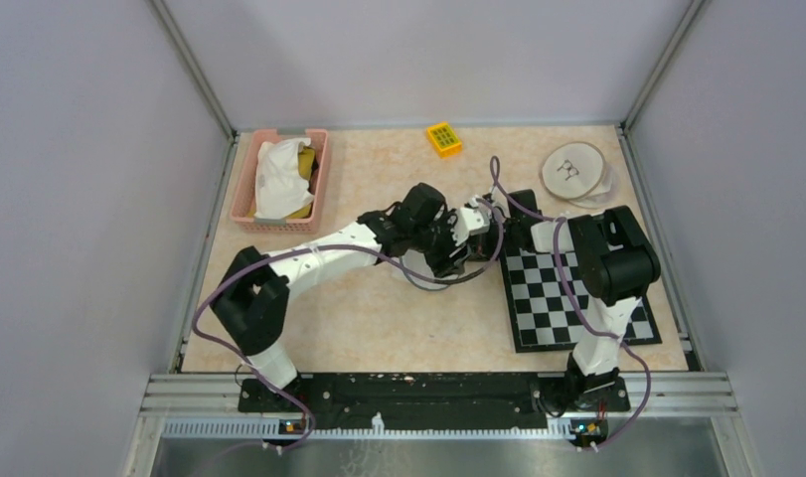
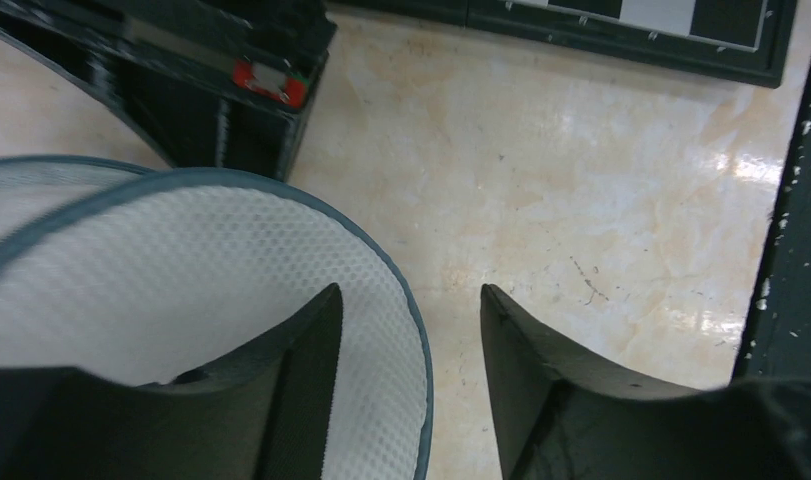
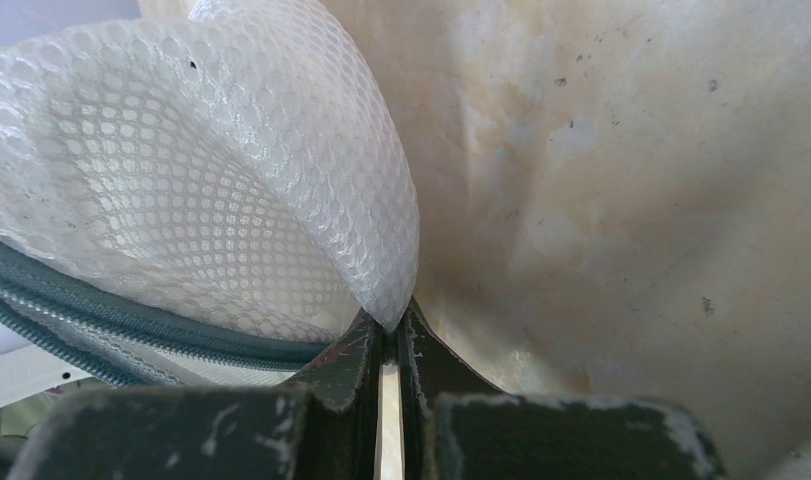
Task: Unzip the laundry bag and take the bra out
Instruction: Close the laundry bag at the center of the board, then move the laundry bag to the center of the board.
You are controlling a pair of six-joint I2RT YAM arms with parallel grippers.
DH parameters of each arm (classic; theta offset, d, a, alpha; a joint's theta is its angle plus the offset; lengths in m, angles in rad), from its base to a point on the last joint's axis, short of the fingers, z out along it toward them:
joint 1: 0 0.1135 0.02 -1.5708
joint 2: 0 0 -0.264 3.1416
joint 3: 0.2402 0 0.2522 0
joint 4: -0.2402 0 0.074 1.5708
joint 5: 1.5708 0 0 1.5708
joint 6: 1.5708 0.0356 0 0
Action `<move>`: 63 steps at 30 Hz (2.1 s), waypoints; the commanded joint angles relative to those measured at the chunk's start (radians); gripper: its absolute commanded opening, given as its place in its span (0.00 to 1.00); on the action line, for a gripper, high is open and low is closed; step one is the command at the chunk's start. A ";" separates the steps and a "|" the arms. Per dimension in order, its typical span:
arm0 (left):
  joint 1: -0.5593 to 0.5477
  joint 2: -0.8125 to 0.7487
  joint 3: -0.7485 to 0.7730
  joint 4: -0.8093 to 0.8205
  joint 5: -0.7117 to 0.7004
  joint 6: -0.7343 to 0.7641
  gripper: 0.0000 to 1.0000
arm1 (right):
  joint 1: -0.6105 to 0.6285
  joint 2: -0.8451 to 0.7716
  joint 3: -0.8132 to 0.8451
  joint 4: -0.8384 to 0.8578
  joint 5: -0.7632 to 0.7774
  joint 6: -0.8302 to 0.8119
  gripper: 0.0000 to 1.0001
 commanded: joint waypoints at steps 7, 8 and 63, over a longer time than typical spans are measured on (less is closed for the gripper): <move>0.003 -0.150 -0.020 -0.071 -0.140 0.015 0.72 | 0.007 0.001 0.051 -0.001 -0.008 -0.029 0.00; 0.003 -0.152 -0.040 -0.054 -0.131 0.004 0.72 | 0.007 0.002 0.053 -0.007 -0.008 -0.037 0.00; 0.534 -0.024 -0.362 -0.287 -0.221 0.351 0.90 | -0.216 -0.422 0.255 -0.427 0.014 -0.355 0.83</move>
